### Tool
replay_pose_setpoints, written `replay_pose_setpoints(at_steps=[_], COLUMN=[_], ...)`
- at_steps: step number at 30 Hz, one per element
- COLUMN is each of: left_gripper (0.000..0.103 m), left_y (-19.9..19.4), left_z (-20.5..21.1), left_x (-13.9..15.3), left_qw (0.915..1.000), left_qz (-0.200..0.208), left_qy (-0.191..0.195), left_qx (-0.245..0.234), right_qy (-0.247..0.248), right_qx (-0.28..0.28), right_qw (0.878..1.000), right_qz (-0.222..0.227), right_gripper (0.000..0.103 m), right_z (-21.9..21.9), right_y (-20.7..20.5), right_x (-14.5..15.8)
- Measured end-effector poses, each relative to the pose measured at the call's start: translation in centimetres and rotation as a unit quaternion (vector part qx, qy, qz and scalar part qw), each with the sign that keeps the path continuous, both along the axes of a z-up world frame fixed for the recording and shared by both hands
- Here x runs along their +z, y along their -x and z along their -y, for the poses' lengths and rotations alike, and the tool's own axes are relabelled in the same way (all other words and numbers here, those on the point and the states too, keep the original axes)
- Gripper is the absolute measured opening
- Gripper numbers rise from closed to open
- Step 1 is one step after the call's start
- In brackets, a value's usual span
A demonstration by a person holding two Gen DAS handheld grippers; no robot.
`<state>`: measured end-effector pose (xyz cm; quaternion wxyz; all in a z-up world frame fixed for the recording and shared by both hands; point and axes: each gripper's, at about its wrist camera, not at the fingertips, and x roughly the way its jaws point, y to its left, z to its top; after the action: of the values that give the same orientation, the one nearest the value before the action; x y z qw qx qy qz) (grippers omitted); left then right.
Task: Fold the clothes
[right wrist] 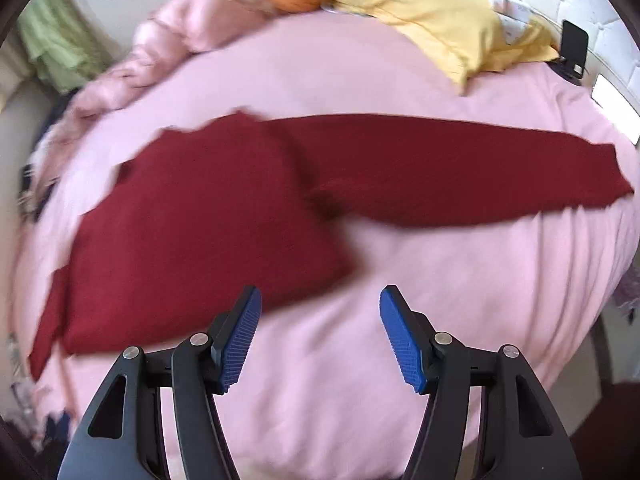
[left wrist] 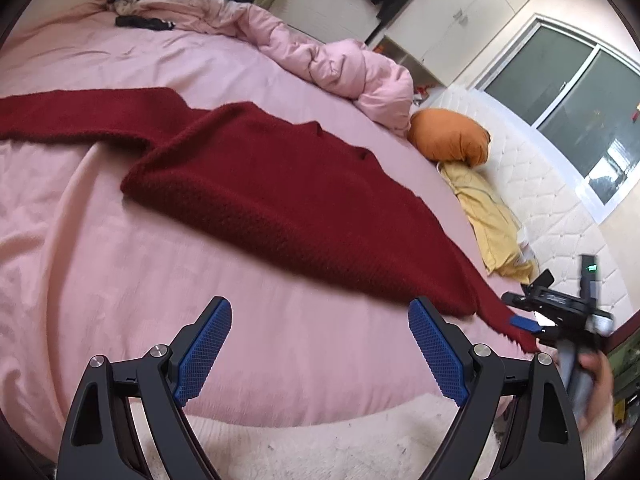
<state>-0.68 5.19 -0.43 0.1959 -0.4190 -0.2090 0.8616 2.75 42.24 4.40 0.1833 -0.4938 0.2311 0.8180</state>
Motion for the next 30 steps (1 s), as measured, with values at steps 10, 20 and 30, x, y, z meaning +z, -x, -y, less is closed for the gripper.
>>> replay_pose_setpoints(at_steps=[10, 20, 30], left_gripper=[0.090, 0.090, 0.090], left_y=[-1.7, -2.5, -2.5], left_z=[0.6, -0.3, -0.3], left_x=[0.3, 0.8, 0.8], left_qw=[0.9996, 0.9985, 0.9987], left_qz=[-0.006, -0.026, -0.027], left_qy=[-0.011, 0.010, 0.010], left_qx=[-0.025, -0.046, -0.043], right_qy=[-0.138, -0.184, -0.179], right_qx=[0.121, 0.105, 0.107], right_qw=[0.979, 0.974, 0.975], right_qz=[-0.091, -0.078, -0.083], right_gripper=[0.064, 0.073, 0.073], right_z=[19.3, 20.8, 20.7], right_y=[-4.6, -4.9, -5.3], right_x=[0.4, -1.7, -1.7])
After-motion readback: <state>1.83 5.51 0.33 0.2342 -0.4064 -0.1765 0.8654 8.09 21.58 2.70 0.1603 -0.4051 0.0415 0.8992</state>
